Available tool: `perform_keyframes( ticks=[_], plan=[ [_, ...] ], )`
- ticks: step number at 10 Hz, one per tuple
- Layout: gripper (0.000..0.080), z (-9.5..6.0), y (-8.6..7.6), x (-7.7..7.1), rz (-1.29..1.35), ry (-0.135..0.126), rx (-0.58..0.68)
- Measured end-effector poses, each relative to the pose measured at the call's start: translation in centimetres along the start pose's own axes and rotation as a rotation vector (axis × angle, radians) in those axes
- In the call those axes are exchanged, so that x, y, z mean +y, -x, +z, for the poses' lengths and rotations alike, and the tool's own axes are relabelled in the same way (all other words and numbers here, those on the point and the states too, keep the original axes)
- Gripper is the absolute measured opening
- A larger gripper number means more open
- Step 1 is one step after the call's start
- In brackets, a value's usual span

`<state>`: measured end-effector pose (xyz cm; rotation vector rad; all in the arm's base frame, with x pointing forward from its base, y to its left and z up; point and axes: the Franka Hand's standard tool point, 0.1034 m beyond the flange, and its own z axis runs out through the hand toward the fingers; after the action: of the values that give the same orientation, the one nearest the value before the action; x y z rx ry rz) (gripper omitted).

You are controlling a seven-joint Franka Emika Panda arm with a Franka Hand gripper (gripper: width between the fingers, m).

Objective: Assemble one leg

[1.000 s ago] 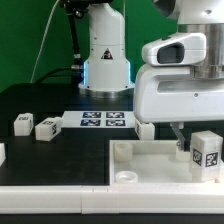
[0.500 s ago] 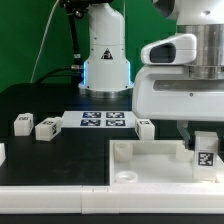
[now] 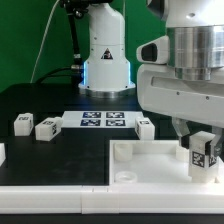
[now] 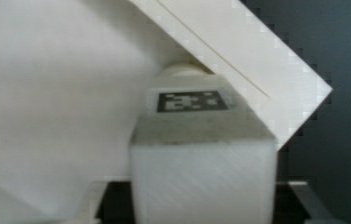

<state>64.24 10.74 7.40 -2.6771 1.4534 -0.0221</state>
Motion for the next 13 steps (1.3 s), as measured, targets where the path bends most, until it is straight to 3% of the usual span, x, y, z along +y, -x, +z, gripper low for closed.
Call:
perform_keyframes(
  ticks=[2,5,6,7,8,13],
  plan=[
    [0.0290,0.03,0.12,0.16,0.228,0.000,-0.009],
    [0.0291,0.11,0.16,0.22,0.310,0.003,-0.007],
    [0.0510,0.13,0.16,0.23,0.267,0.003,-0.007],
    [0.0510,0.10,0.16,0.17,0.258,0.002,-0.007],
    [0.0619,0.12,0.10,0.18,0.188,0.002,-0.006],
    [0.0649,0.56,0.99,0.11,-0.251,0.004,-0.010]
  ],
)
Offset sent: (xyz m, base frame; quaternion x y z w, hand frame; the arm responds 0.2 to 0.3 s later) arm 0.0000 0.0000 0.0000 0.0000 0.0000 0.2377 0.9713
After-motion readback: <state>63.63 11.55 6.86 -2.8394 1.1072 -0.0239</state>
